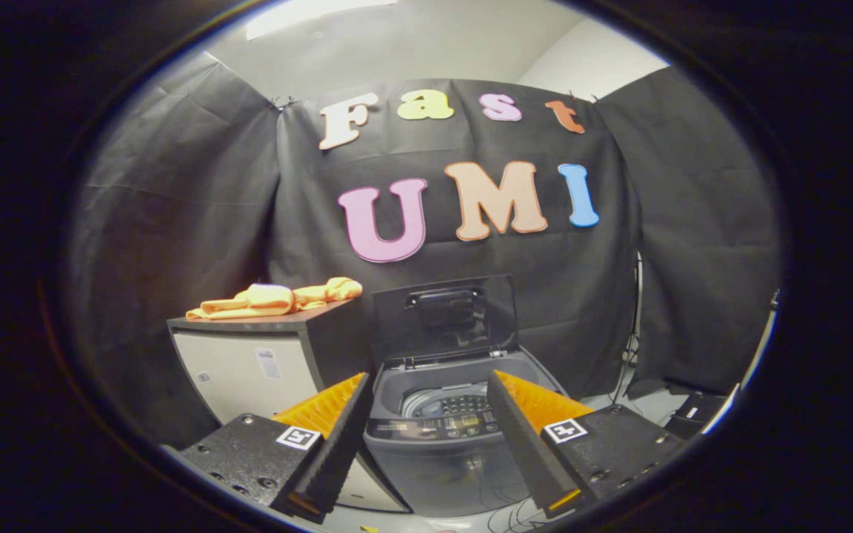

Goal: Put the clothes into the washing machine and then close the washing machine lid.

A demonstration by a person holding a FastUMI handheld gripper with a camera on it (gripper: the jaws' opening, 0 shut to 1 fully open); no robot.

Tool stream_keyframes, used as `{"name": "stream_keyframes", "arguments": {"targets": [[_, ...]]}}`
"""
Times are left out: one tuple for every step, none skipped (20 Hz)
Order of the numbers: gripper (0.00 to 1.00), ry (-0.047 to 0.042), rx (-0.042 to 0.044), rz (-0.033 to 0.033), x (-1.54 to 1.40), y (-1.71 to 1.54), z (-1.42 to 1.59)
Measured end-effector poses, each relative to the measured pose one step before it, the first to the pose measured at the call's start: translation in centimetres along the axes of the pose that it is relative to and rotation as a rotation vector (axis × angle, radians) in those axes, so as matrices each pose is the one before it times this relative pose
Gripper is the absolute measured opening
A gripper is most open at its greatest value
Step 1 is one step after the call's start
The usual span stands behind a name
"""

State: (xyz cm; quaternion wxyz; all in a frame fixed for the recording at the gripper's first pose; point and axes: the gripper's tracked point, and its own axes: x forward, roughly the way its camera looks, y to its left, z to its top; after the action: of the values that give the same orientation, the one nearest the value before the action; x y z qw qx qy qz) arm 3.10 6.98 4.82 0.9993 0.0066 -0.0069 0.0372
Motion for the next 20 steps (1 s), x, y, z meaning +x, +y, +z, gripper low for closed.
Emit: {"name": "stream_keyframes", "arguments": {"targets": [[0.94,-0.01051,-0.0193,0.0104,0.645,1.038,1.127],[0.94,0.00111,-0.01389,0.00299,0.736,0.984,0.981],[0.94,0.00204,-0.00333,0.00692,0.825,1.048,0.974],[0.94,0.00068,0.00317,0.00912,0.883,1.312,1.137],[0.94,0.00364,0.00295,0.00571,0.928,1.305,1.186],[0.94,0.0138,0.00778,-0.00626,1.105,1.032,1.024],[0.94,0.00383,0.00612,-0.0215,0.802,0.783,1.039],[0.94,-0.02359,0.00552,0.01549,1.146,1.759,1.566],[0.94,-0.01868,-0.008,0.03789,0.994,2.236,1.47],[0.94,-0.02552,-0.0257,0.0318,1.431,1.98,1.457],[0.95,0.00492,-0.02954,0.00531,1.15,1.212,0.582],[0.95,0.03042,-0.02163,0.01123,0.989,1.354,0.23],[0.95,0.01973,-0.01049,0.01546,1.467,1.365,-0.271],[0.95,0.02474,0.0031,0.00926,1.514,1.121,-0.125],[0.95,0.02577,0.00042,0.00951,1.587,1.093,0.025],[0.96,0.03327,-0.00928,0.01165,1.745,1.078,-0.141],[0.96,0.02667,-0.02204,0.01045,1.391,1.144,-0.155],[0.96,0.02613,-0.02609,0.03245,1.768,1.28,-0.297],[0.96,0.02948,-0.00042,0.03395,1.809,1.2,-0.361],[0.97,0.06306,0.01037,0.00905,1.374,0.677,-1.04]]}}
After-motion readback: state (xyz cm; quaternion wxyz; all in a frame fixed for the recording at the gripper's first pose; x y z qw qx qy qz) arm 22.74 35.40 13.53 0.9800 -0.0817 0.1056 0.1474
